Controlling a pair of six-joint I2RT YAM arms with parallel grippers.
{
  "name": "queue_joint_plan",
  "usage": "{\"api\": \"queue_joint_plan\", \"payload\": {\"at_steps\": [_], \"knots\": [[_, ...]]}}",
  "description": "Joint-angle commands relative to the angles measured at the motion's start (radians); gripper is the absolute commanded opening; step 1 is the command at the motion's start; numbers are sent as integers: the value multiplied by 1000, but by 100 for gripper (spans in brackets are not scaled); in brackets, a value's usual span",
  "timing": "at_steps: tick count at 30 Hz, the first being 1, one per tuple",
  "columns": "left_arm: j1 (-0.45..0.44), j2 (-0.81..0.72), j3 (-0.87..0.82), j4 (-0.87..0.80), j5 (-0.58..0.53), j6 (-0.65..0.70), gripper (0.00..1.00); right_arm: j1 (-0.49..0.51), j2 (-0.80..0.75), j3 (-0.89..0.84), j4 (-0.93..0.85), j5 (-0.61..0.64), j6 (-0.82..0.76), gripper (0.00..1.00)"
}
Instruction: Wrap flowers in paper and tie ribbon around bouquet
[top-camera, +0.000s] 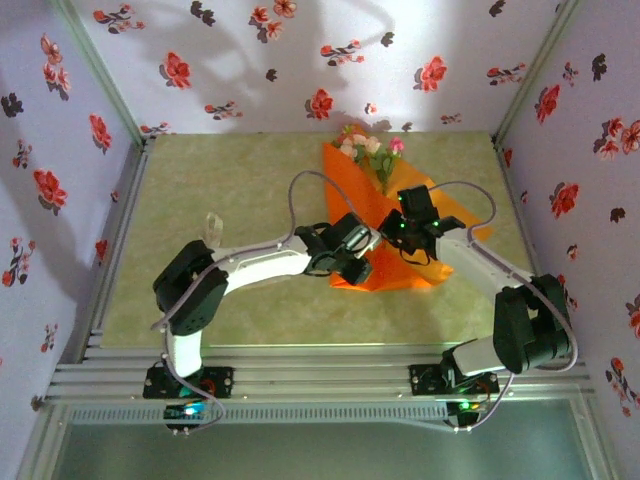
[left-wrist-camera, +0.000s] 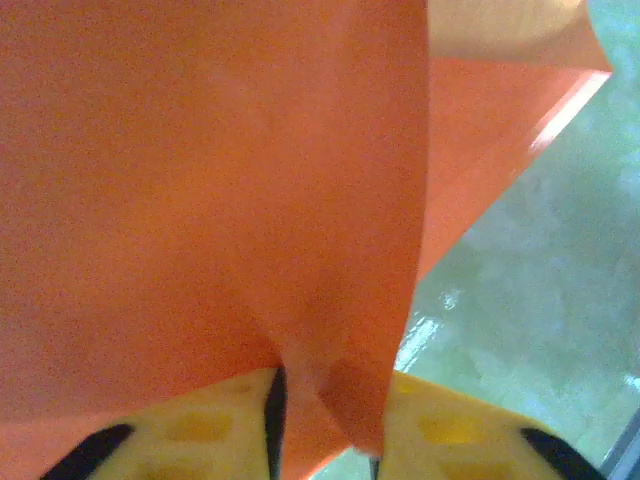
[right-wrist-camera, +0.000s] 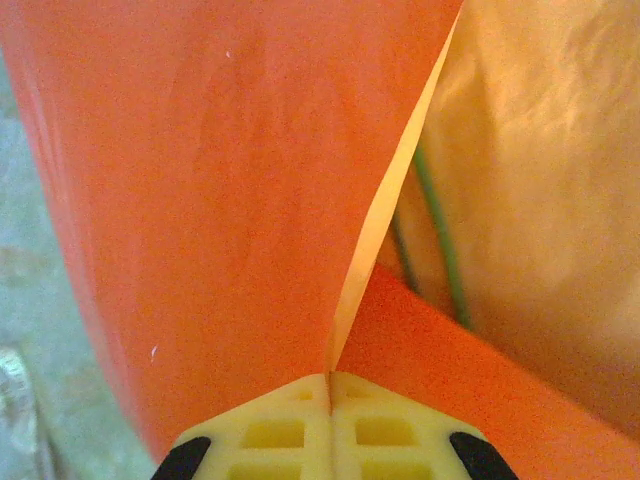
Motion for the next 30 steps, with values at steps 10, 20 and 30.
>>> {"api": "queue_joint_plan", "payload": {"at_steps": [10,20,30], "knots": [[121,-170,-69,-119,-18,-344,66,9,113,-17,-24,-20,-153,0],[224,12,-23,-88,188,-520,53,11,160,-29,-11,-16,-163,0],[248,62,-83,0,229,-546,49,11,209,-15,-34,36,-191,0]]}}
